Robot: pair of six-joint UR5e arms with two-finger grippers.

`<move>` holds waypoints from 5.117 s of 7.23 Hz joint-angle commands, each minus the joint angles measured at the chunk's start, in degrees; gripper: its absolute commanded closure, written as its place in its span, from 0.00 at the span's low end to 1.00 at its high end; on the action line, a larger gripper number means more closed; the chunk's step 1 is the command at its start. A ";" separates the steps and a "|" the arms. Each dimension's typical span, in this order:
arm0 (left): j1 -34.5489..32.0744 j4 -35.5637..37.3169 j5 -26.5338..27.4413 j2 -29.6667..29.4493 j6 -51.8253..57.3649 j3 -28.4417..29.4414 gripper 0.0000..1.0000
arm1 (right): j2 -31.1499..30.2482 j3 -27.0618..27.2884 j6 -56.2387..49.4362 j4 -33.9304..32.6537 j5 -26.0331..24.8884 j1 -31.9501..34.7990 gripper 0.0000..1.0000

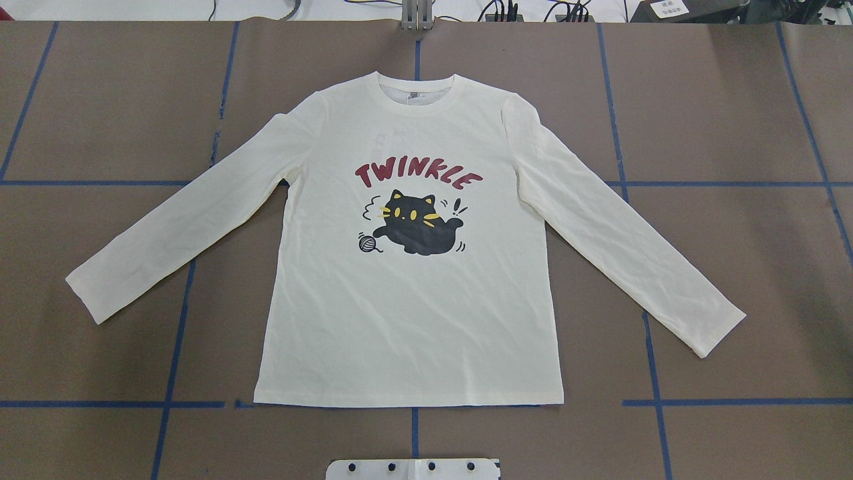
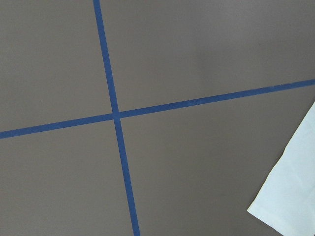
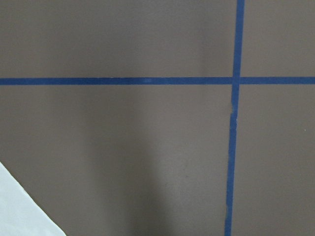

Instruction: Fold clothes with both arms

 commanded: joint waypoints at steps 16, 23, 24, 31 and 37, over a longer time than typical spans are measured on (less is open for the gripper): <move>0.60 -10.64 2.81 0.33 -5.14 -2.03 0.00 | -14.59 1.47 69.97 66.85 -2.99 -34.44 0.10; 0.96 -10.81 2.81 -0.02 -5.05 -1.32 0.00 | -16.09 -1.25 69.62 66.76 -4.75 -36.82 0.36; 0.96 -10.81 2.81 -0.02 -5.05 -1.24 0.00 | -16.01 -2.04 69.62 66.85 -4.83 -36.82 0.42; 0.96 -11.60 2.81 0.24 -5.05 -0.53 0.00 | -14.69 4.85 70.32 66.67 -3.95 -36.82 1.00; 0.96 -11.60 2.72 0.33 -5.05 -0.36 0.00 | 23.79 18.36 86.24 32.34 -5.09 -31.89 1.00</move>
